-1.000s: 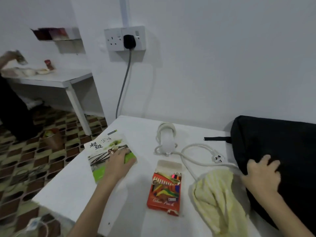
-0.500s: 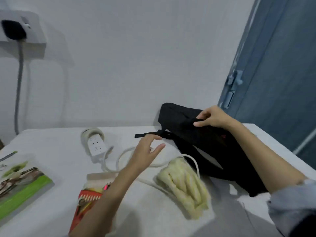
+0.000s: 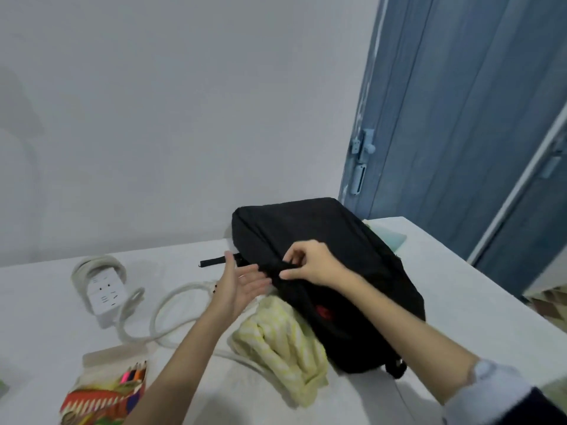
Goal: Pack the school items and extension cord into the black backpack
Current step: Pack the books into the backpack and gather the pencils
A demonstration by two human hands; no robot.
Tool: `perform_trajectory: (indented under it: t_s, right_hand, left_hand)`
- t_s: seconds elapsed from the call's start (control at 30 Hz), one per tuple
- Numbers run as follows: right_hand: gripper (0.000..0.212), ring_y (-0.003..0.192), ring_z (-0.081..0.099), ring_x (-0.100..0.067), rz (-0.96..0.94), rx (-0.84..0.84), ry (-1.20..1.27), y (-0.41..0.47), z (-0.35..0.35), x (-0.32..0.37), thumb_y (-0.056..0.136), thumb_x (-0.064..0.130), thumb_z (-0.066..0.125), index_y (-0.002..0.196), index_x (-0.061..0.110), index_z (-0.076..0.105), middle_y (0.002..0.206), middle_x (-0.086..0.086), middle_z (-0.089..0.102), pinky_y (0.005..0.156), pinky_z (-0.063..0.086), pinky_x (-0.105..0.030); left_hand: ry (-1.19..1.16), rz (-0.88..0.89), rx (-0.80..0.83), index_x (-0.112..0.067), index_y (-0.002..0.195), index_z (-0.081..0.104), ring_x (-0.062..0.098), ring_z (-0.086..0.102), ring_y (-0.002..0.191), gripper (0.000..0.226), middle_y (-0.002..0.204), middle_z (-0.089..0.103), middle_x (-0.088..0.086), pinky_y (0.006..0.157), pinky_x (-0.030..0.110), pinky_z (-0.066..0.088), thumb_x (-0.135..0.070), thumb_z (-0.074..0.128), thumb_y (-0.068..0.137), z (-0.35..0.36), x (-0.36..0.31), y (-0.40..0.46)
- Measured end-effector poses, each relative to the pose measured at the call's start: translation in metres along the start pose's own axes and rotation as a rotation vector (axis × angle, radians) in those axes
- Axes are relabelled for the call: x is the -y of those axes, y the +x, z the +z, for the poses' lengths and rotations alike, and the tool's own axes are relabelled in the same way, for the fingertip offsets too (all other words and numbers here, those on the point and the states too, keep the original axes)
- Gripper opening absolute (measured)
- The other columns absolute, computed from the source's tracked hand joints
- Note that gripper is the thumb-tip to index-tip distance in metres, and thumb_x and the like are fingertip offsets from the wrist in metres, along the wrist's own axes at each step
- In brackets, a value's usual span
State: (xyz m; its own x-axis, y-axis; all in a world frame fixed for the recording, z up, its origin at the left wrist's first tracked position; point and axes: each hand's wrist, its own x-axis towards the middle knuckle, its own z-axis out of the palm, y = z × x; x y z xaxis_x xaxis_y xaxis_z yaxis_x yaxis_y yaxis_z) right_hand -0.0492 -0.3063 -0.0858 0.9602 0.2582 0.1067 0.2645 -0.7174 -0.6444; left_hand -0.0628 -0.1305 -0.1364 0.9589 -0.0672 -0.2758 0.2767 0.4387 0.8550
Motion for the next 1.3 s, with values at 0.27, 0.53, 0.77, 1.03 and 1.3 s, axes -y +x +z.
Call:
perform_trajectory:
  t_s: [0.27,0.53,0.77,1.03,1.3]
  right_hand:
    - [0.004,0.071,0.059,-0.011,0.160,-0.264,0.563,-0.034,-0.044,-0.054,0.081,0.018,0.071,0.082,0.019,0.067,0.080,0.000,0.066,0.059,0.048,-0.020]
    - [0.016,0.082,0.056,-0.030,0.741,-0.540,0.679,-0.062,-0.096,-0.165,0.090,0.009,0.055,0.105,0.005,0.057,0.098,-0.014,0.057,0.062,0.046,-0.033]
    - [0.013,0.052,0.051,-0.025,0.826,-0.433,1.094,-0.058,-0.067,-0.194,0.088,-0.007,0.044,0.078,0.001,0.048,0.063,-0.015,0.045,0.048,0.040,-0.028]
    - [0.040,0.101,0.052,-0.025,0.500,-0.463,0.330,-0.012,-0.057,-0.209,0.077,-0.004,0.055,0.111,0.017,0.055,0.107,-0.004,0.052,0.091,0.042,-0.036]
    - [0.045,0.134,0.033,-0.016,0.254,-0.070,-0.365,-0.014,-0.054,-0.226,0.092,0.047,0.046,0.132,0.027,0.045,0.143,0.006,0.041,0.103,0.027,-0.049]
  left_hand:
    - [0.287,0.003,-0.105,-0.002,0.106,0.062,0.029,0.065,0.091,0.061,0.100,0.069,0.014,0.079,0.041,0.054,-0.035,0.083,0.060,0.024,0.013,0.009]
    - [0.388,0.105,-0.445,0.004,0.070,0.054,0.023,0.044,0.056,0.015,0.064,0.050,0.011,0.052,0.031,0.034,0.016,0.047,0.076,0.005,-0.005,0.019]
    - [1.285,0.283,-0.632,0.006,0.130,0.043,0.046,0.044,0.114,0.058,0.125,0.048,0.032,0.097,0.050,0.036,0.008,0.058,0.075,0.004,-0.020,0.027]
    - [1.900,0.454,0.284,-0.023,0.104,0.049,0.020,0.030,0.130,0.084,0.134,0.041,-0.005,0.103,0.043,0.027,-0.088,0.027,0.055,0.168,0.055,-0.022]
    - [1.933,0.592,0.368,-0.020,0.080,0.041,0.033,0.056,0.097,0.019,0.097,0.061,0.007,0.082,0.033,0.044,-0.032,0.055,0.074,0.178,0.075,-0.013]
